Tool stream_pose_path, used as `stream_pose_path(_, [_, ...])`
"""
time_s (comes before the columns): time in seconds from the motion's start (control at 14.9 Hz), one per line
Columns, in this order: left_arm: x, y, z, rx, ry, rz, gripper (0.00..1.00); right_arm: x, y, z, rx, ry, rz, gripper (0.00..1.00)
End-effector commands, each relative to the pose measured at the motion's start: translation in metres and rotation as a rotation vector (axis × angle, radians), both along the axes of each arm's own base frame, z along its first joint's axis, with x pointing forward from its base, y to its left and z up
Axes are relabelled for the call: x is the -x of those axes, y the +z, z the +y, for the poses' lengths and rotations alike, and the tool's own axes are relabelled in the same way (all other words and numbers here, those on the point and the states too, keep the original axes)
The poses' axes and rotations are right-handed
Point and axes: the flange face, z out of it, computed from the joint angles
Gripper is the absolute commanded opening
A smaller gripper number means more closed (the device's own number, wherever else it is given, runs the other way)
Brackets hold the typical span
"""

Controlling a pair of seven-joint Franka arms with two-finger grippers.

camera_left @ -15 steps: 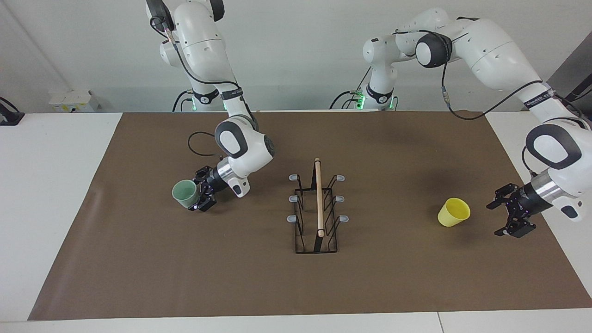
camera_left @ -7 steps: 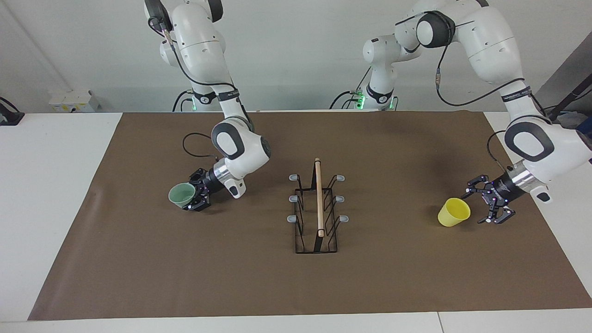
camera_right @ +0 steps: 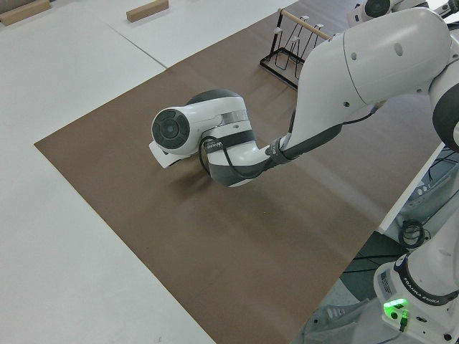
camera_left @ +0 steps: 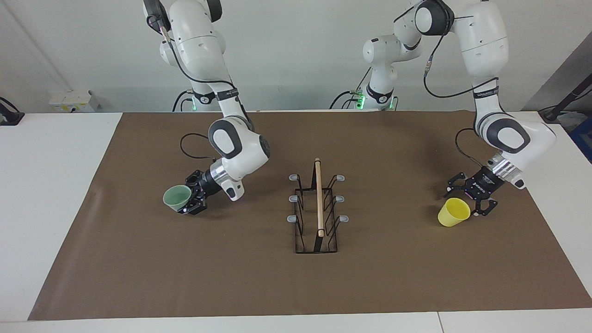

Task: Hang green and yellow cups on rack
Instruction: 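Grasp the yellow cup with the left gripper while the right gripper holds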

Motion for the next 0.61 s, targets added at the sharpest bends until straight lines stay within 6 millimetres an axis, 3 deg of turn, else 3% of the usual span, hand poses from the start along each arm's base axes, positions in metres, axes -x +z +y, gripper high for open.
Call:
stream_pose_path(0.0, [0.008, 0.005, -0.011, 0.02, 0.081, -0.025, 1.0, -0.029, 0.039, -0.02, -0.043, -0.039, 0.011, 0.0])
stream_pose_path(0.2, [-0.003, -0.001, -0.042, -0.002, 0.131, -0.054, 1.0, -0.053, 0.081, -0.042, -0.187, -0.137, -0.017, 0.0])
stream_pose_path(0.34, [-0.006, -0.008, -0.042, -0.007, 0.144, -0.051, 1.0, -0.066, 0.104, -0.059, -0.262, -0.2, -0.059, 0.0])
stream_pose_path(0.54, [-0.007, -0.008, -0.045, 0.009, 0.146, -0.051, 1.0, -0.073, 0.131, -0.059, -0.377, -0.264, -0.105, 0.0])
